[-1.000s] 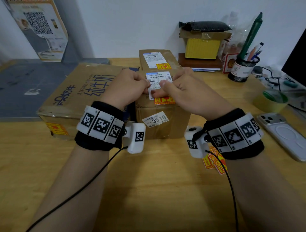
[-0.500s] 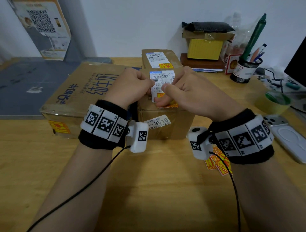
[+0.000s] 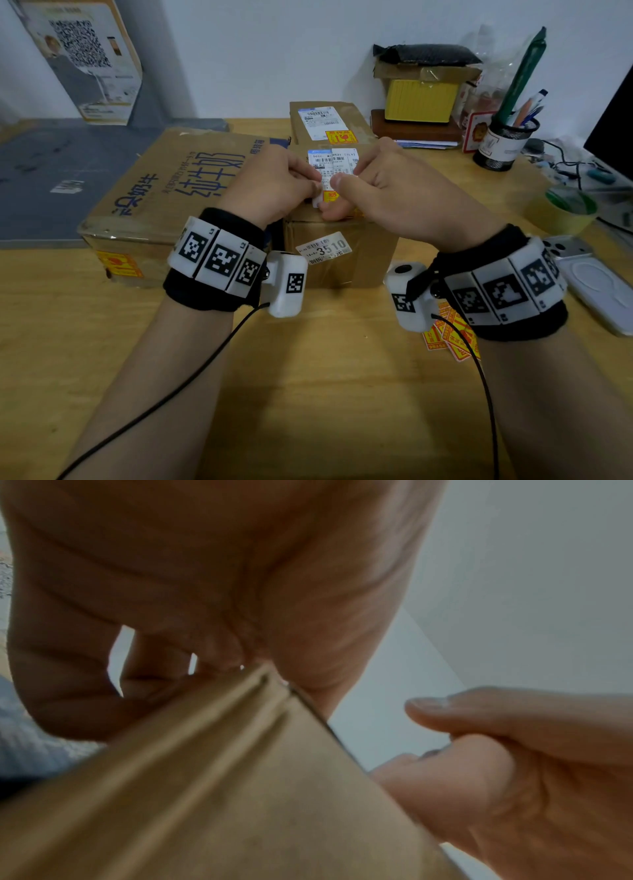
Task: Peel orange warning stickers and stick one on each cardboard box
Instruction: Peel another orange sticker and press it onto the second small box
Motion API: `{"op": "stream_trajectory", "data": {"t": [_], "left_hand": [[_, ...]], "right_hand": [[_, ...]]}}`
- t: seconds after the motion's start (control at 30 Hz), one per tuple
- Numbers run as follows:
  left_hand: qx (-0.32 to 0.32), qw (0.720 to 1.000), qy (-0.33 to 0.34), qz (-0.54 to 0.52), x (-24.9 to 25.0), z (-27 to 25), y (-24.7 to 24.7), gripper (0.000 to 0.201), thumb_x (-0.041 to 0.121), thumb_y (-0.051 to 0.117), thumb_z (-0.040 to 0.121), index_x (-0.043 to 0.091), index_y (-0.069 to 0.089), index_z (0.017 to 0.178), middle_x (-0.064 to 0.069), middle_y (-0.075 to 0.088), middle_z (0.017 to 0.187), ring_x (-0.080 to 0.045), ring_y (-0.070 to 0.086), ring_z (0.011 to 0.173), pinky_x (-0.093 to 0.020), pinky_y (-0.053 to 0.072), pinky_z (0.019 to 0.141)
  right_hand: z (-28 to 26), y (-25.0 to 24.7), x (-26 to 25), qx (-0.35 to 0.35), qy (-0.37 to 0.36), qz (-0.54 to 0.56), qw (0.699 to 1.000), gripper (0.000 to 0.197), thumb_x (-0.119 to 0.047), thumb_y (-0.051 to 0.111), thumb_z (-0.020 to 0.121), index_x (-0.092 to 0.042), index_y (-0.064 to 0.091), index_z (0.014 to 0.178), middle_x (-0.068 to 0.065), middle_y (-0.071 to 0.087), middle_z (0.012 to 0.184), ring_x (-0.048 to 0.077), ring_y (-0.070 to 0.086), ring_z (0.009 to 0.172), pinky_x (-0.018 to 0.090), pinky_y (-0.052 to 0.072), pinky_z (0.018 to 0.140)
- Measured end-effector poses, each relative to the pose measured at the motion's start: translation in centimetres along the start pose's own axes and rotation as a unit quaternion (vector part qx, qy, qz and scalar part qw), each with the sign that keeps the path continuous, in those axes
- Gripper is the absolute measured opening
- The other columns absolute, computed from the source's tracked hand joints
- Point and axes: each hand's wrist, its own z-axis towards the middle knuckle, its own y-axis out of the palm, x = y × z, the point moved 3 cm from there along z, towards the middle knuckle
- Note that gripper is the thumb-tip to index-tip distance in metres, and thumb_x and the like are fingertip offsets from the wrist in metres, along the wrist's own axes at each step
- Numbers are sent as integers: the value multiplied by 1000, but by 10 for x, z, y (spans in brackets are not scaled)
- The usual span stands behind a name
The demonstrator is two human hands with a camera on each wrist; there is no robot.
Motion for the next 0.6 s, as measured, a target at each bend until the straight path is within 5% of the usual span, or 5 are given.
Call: {"op": "stream_trajectory", "data": {"t": [0.1,0.27,0.37,0.43,0.6], "left_hand": [[1,1000,2,4,0,-1,0,10,18,73,87,23,75,95,14,63,66,4,56,64,-14,37,59],[-14,1000,-1,2,1,-1,-2,11,17,73,87,25,75,95,9,67,76,-7,63,81,-26,49,77],[-22,1000,4,8,2,-2,-3,16,13,71,87,22,77,99,9,65,71,-4,59,71,-22,43,67],[-19,1000,6,7,2,-3,-3,16,12,71,87,22,77,99,9,64,68,-2,56,68,-21,40,63],[-21,1000,3,8,4,-4,-3,15,14,72,87,24,76,98,9,67,78,-5,60,76,-21,43,68]], "right_hand": [[0,0,-1,21,-2,24,999,45,-47,43,102,-41,83,83,-21,61,73,8,43,97,42,36,95],[2,4,5,6,35,-57,998,56,-56,35,104,-29,83,97,-14,55,83,13,43,122,55,34,108],[0,0,0,6,13,-3,1000,47,-45,45,104,-32,84,80,-15,51,54,-3,38,77,39,33,90],[-2,-4,-2,8,9,19,1000,44,-41,46,104,-36,84,83,-19,52,50,-3,32,66,38,28,84],[0,0,5,21,54,-35,998,46,-53,36,105,-43,80,105,-6,56,86,15,39,118,51,32,110]]}}
